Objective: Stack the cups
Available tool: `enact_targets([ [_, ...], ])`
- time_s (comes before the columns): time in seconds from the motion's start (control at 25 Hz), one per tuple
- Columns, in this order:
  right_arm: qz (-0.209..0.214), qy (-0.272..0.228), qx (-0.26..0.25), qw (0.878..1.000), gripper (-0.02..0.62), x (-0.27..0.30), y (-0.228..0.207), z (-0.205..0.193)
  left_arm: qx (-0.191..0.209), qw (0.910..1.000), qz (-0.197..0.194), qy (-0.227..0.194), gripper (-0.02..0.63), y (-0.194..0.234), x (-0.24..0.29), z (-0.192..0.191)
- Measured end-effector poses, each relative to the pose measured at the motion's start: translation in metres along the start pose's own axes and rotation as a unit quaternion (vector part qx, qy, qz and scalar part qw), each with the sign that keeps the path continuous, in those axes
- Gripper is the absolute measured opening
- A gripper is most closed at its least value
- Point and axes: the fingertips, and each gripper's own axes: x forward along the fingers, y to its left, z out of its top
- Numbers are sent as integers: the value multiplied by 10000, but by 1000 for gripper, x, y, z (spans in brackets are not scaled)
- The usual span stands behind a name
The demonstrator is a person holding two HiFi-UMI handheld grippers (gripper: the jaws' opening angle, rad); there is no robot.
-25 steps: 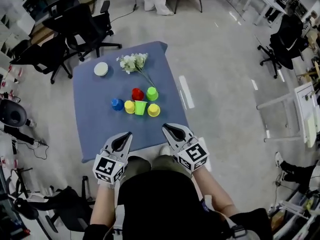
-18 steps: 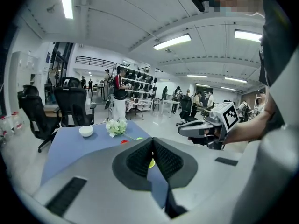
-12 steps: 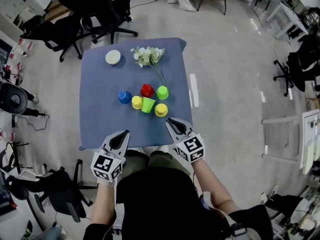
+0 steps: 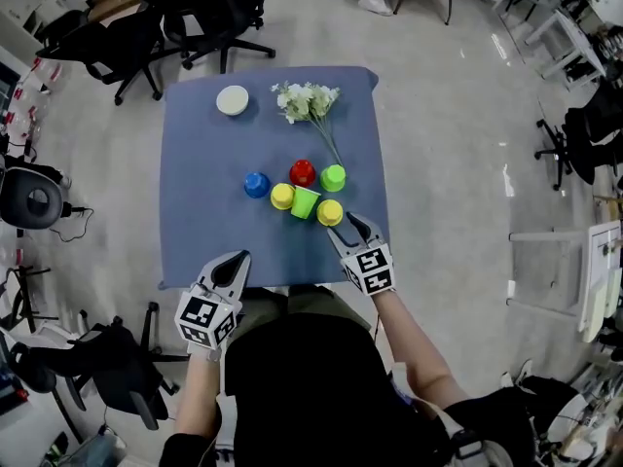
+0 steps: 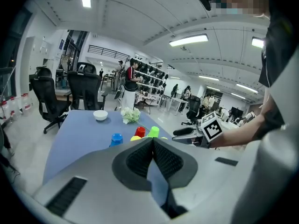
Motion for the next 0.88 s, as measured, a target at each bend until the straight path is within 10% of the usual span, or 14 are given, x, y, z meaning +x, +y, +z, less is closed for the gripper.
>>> enact_targets([
  [0.88, -195, 667, -478, 9964, 170, 56, 57, -20, -312, 9968, -603, 424, 9, 59, 8, -33],
])
